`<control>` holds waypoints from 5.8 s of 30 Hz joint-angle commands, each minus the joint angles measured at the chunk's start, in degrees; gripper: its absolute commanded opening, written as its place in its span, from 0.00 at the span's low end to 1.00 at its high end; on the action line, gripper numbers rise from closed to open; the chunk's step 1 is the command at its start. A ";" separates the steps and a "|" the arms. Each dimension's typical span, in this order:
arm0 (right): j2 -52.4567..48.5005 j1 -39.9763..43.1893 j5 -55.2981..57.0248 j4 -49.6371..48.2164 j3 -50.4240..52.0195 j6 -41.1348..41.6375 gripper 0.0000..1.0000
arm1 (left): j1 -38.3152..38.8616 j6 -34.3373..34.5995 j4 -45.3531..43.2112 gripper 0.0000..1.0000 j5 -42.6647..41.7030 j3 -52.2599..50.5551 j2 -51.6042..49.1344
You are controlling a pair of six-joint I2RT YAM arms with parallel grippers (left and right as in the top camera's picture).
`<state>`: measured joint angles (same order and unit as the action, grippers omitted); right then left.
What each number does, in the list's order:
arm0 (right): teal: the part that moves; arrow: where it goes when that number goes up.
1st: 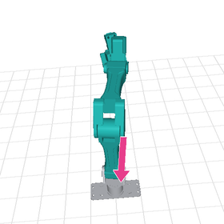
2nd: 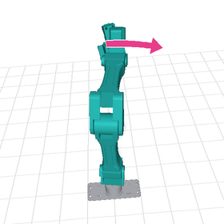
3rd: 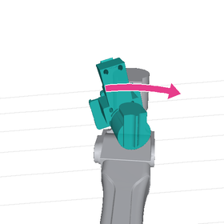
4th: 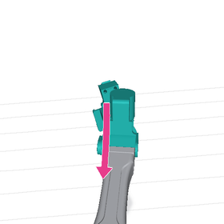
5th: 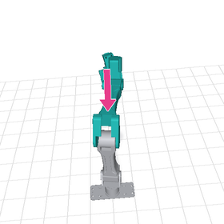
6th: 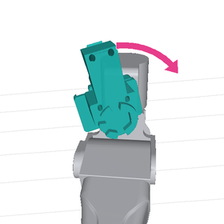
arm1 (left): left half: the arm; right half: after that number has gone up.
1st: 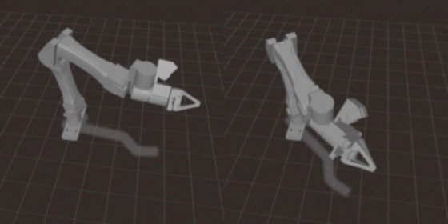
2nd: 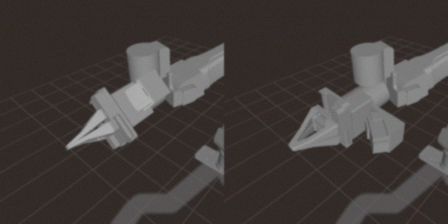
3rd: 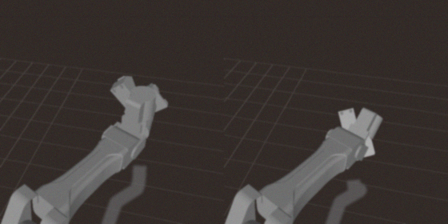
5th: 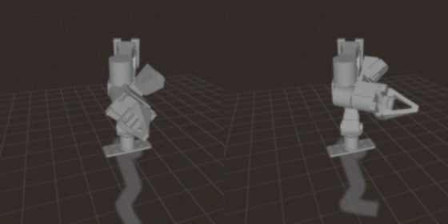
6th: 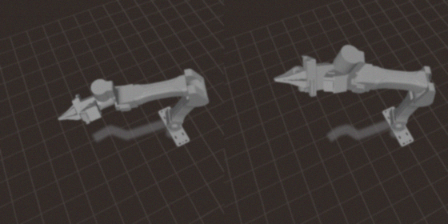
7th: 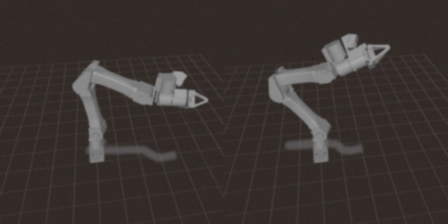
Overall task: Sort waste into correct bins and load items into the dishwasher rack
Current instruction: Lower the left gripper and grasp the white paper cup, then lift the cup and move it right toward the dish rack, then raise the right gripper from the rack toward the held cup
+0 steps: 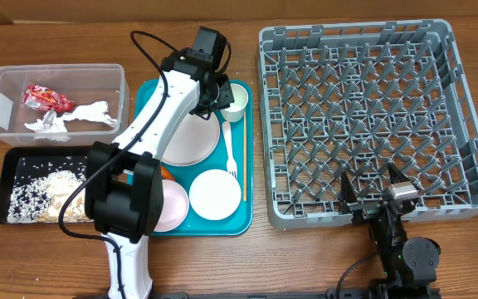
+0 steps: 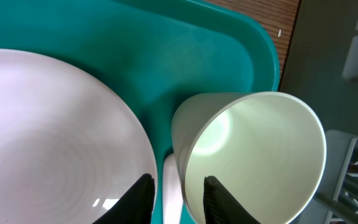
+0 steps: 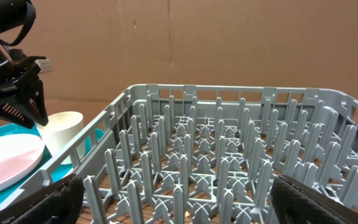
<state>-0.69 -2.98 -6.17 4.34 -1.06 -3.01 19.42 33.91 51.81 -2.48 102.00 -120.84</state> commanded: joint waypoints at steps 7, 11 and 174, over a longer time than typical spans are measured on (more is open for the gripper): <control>0.42 0.15 -0.31 -0.22 0.61 0.20 1.00 | 0.48 0.00 -2.43 0.29 -0.09 -1.36 -0.79; 0.42 0.15 -0.31 -0.22 0.61 0.22 1.00 | 0.57 0.98 -2.56 0.28 -0.33 -1.68 -0.79; -75.84 0.15 -63.39 -71.14 -33.90 49.46 0.95 | -5.46 -51.10 30.08 0.04 -78.31 5.29 6.21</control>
<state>-76.69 -2.98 -68.84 -66.41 -32.97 46.06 13.80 -15.22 81.67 -81.32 107.18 -114.76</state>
